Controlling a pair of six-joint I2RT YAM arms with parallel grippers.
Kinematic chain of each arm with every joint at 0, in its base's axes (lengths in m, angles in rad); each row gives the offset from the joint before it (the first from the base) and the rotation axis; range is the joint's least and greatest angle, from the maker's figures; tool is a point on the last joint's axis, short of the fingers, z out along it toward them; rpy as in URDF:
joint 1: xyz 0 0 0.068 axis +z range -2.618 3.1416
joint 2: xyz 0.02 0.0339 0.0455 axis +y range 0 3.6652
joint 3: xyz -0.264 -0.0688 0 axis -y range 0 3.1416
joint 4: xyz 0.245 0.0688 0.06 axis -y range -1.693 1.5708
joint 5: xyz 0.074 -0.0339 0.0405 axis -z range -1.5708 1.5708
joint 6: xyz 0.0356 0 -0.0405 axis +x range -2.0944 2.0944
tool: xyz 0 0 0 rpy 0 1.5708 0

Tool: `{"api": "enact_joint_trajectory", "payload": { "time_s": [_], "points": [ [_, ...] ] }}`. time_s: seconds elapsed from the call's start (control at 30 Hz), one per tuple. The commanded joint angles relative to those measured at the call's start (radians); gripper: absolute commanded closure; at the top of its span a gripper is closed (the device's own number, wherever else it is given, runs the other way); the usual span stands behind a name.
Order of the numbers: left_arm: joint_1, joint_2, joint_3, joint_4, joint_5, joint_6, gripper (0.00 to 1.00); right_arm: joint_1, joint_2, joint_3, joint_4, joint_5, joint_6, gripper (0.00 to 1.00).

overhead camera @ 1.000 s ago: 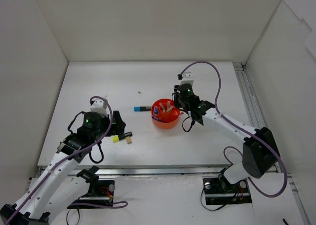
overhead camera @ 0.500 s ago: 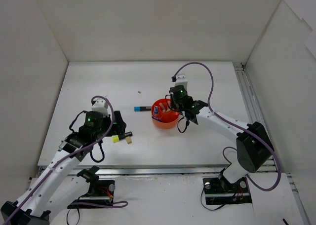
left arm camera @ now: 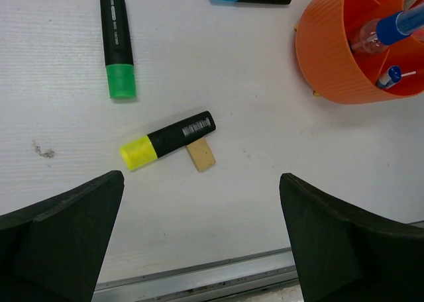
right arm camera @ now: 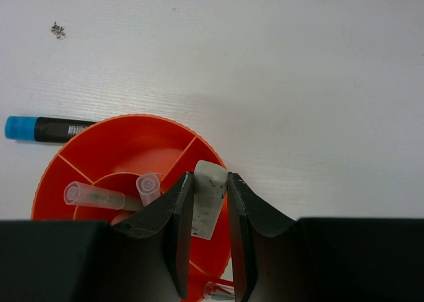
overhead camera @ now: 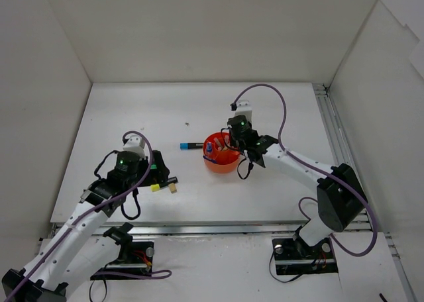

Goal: Sort the stationery into containers
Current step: Place the stationery in the storage box.

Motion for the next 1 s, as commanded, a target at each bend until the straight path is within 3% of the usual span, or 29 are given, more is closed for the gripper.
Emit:
{"api": "enact_joint_trajectory", "payload": {
  "time_s": [0.0,0.4,0.67,0.73,0.97],
  "points": [
    [0.007,0.007,0.004,0.009,0.009,-0.033,0.0,0.014,-0.05,-0.001,0.033,0.088,0.026,0.79],
    [0.007,0.021,-0.002,0.006,0.009,-0.043,0.0,0.021,-0.042,-0.019,0.059,0.073,0.063,0.66],
    [0.007,0.018,-0.014,0.01,0.054,-0.053,0.0,0.037,-0.113,-0.027,0.033,0.085,0.07,0.41],
    [0.007,0.024,-0.021,0.015,0.075,-0.064,0.0,0.038,-0.158,-0.028,0.017,0.102,0.075,0.02],
    [-0.015,0.115,-0.062,0.059,0.089,-0.125,0.0,0.037,-0.333,-0.08,-0.023,0.219,0.113,0.02]
  ]
}}
